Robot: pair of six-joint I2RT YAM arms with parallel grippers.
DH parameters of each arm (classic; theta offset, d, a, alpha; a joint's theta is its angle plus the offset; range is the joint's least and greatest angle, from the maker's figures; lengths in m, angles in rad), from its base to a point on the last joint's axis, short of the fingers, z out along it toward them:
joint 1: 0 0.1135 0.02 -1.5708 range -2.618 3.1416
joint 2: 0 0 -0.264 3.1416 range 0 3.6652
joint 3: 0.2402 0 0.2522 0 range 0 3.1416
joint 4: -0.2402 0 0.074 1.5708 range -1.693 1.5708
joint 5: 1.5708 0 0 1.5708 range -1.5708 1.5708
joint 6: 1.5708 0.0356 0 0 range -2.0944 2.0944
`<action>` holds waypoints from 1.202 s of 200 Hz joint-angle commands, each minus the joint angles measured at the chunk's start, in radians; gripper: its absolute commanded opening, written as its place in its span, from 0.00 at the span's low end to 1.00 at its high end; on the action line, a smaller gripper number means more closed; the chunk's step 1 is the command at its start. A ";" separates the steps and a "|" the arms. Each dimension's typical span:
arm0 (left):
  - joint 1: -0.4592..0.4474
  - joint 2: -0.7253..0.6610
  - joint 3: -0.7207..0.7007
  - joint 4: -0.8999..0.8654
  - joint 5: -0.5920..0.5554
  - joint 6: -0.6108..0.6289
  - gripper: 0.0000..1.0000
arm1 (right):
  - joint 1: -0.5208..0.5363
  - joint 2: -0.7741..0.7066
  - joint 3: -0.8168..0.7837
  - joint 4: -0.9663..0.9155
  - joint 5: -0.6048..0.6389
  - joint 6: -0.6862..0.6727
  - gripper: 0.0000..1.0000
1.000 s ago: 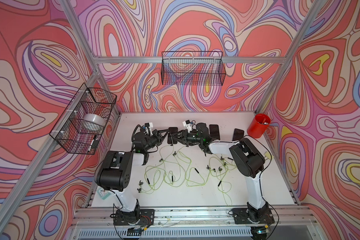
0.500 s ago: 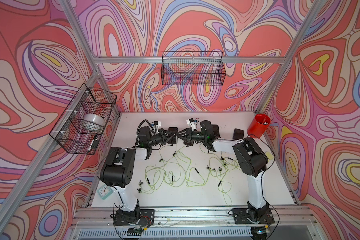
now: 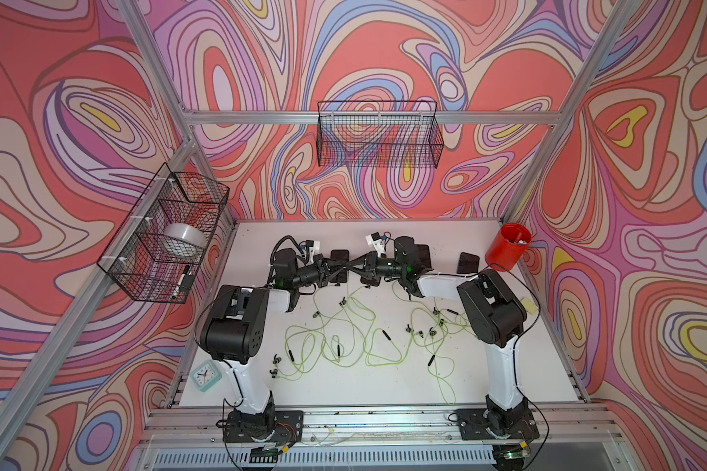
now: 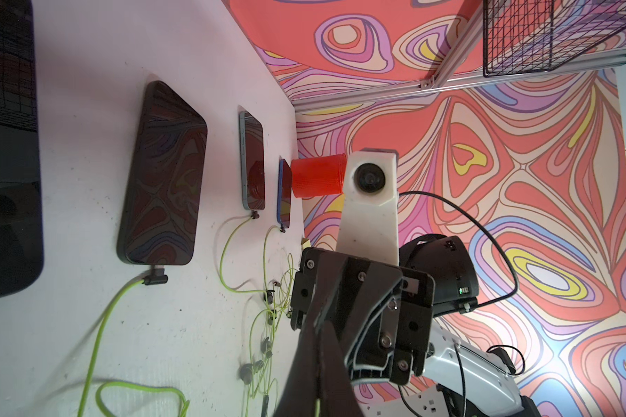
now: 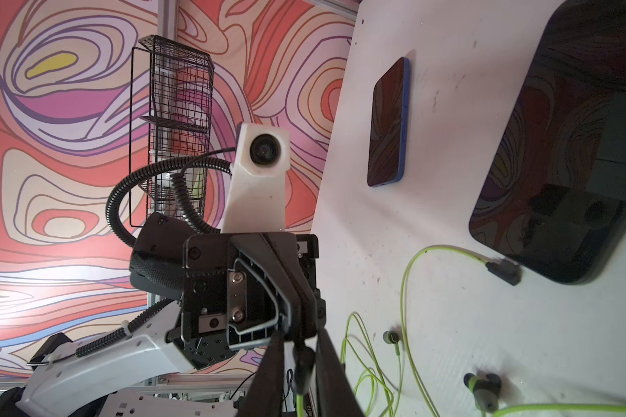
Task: Plug wired earphones into phones
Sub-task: Pick up the wired earphone from the center of the board.
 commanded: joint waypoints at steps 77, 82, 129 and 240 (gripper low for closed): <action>-0.006 0.018 0.024 0.051 -0.018 -0.016 0.00 | 0.003 -0.035 -0.031 0.033 -0.007 0.009 0.20; -0.006 0.020 0.024 0.054 -0.018 -0.017 0.00 | 0.003 -0.035 -0.033 0.033 -0.007 0.009 0.20; -0.006 0.019 0.019 0.069 -0.020 -0.023 0.00 | 0.004 -0.039 -0.042 0.037 0.004 0.012 0.08; 0.029 -0.051 0.010 -0.044 -0.061 0.078 0.57 | 0.003 -0.088 -0.072 -0.007 0.068 -0.065 0.00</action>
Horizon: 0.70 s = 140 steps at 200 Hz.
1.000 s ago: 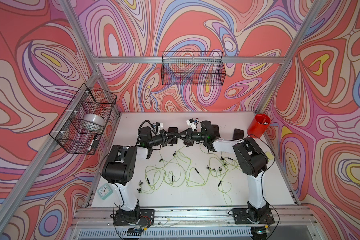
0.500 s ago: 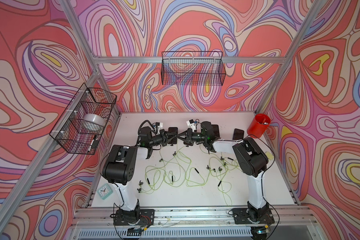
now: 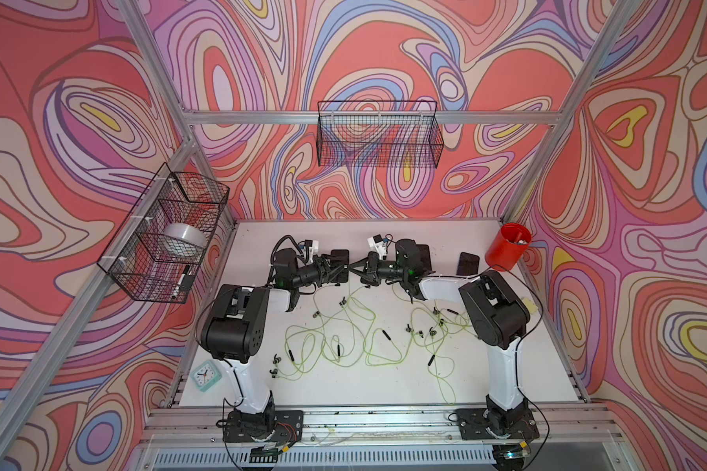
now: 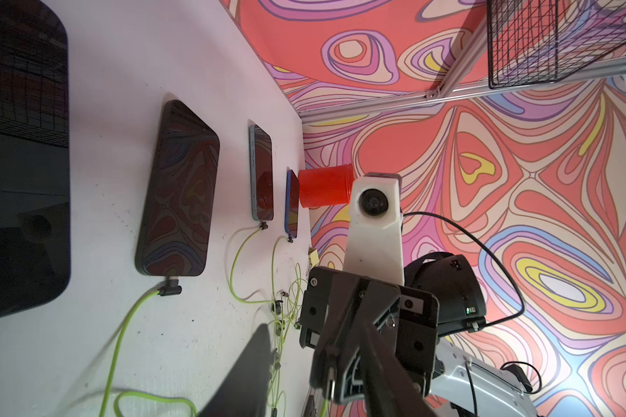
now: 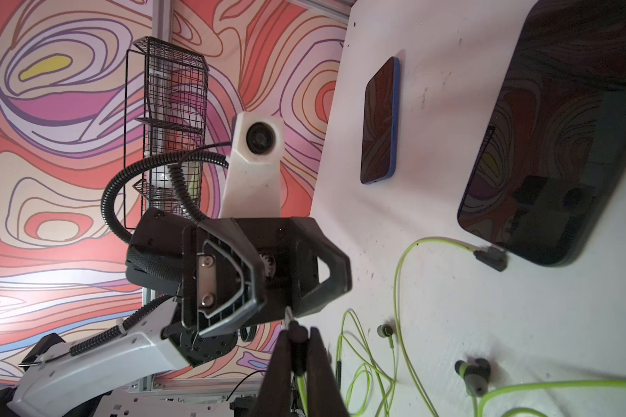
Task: Plug wired earphones into phones
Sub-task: Pick up the wired earphone from the center of the board, then pick up the phone at the center of the board.
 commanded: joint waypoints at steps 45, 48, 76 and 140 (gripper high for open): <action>0.065 -0.192 0.072 -0.565 -0.213 0.325 0.75 | 0.004 -0.139 -0.043 -0.151 0.135 -0.211 0.00; 0.065 -0.203 0.087 -0.621 -0.245 0.362 0.77 | 0.005 -0.146 -0.045 -0.172 0.151 -0.232 0.00; 0.065 -0.238 0.255 -1.123 -0.582 0.566 0.88 | 0.013 -0.225 -0.076 -0.310 0.302 -0.400 0.00; 0.065 -0.027 0.539 -1.510 -1.050 0.588 0.93 | 0.085 -0.290 -0.042 -0.578 0.554 -0.623 0.00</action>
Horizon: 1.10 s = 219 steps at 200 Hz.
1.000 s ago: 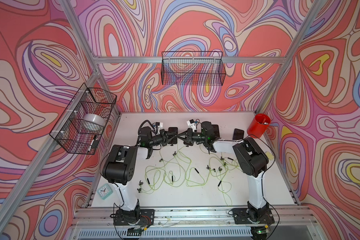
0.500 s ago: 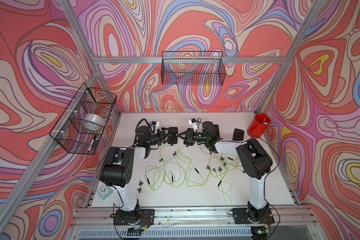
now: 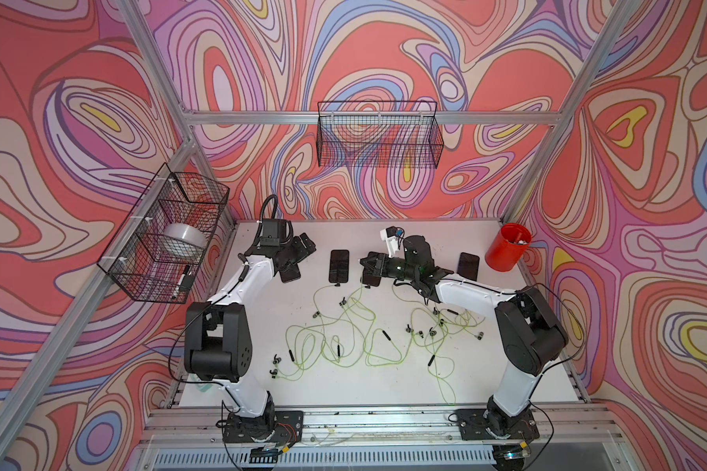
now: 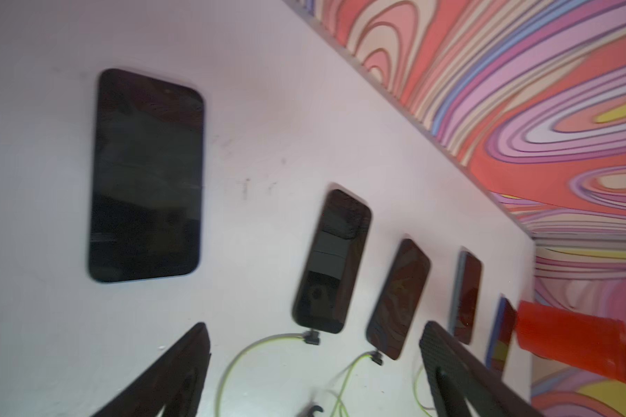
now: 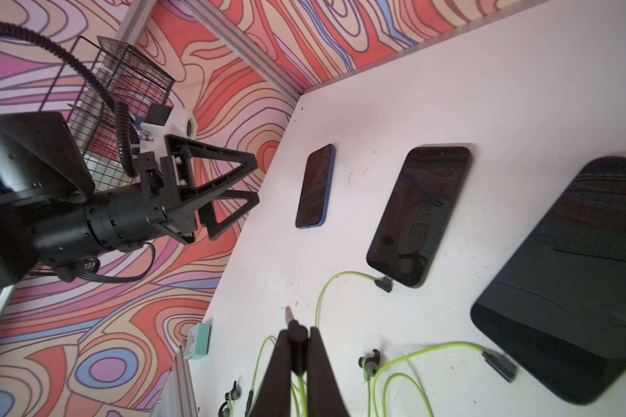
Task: Plug wired earphones into phones
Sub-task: Pick up the phone at the center of the board.
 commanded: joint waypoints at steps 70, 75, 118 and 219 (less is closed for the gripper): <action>0.041 0.453 0.494 -0.527 -0.253 0.208 1.00 | 0.100 -0.092 0.026 -0.393 0.434 -0.223 0.00; 0.043 0.468 0.518 -0.537 -0.252 0.224 1.00 | 0.099 -0.092 0.024 -0.394 0.434 -0.222 0.00; 0.068 0.634 0.716 -0.650 -0.163 0.318 1.00 | 0.101 -0.089 0.016 -0.389 0.416 -0.211 0.00; 0.083 0.813 0.887 -0.695 -0.099 0.454 0.99 | 0.100 -0.140 -0.029 -0.390 0.450 -0.191 0.00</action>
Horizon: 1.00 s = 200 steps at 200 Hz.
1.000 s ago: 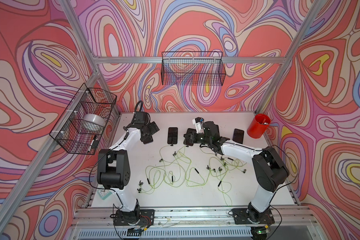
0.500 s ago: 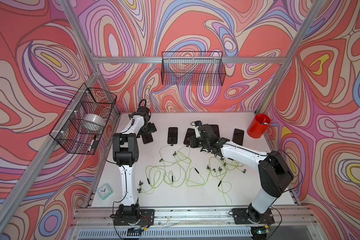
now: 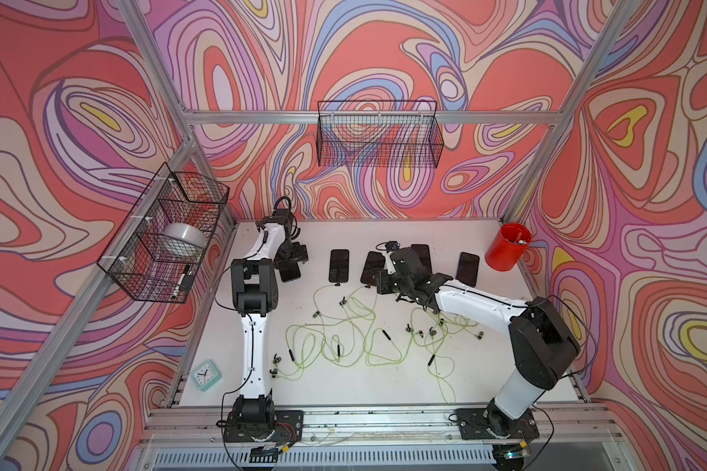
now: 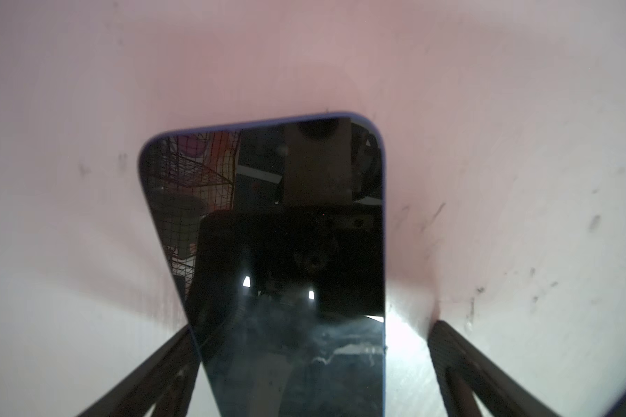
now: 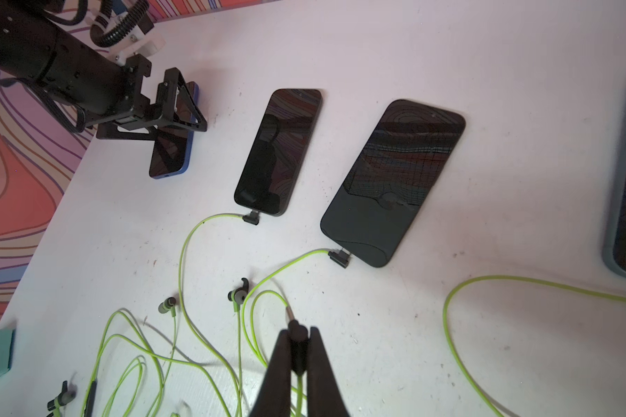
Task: Plug wired earphones into phones
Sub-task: Pick up the phone at the center of the board.
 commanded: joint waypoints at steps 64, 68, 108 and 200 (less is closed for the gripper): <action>0.012 0.058 -0.038 -0.018 0.071 0.043 0.95 | 0.003 -0.047 -0.016 0.008 0.001 0.016 0.00; 0.012 0.058 -0.038 -0.017 0.073 0.048 0.96 | 0.003 -0.045 -0.017 0.011 -0.001 0.018 0.00; 0.012 0.062 -0.035 -0.026 0.066 0.077 0.98 | 0.002 -0.037 -0.009 0.004 -0.007 0.022 0.00; 0.012 0.075 -0.043 -0.068 -0.008 -0.102 0.81 | 0.003 -0.030 -0.012 0.005 -0.007 0.020 0.00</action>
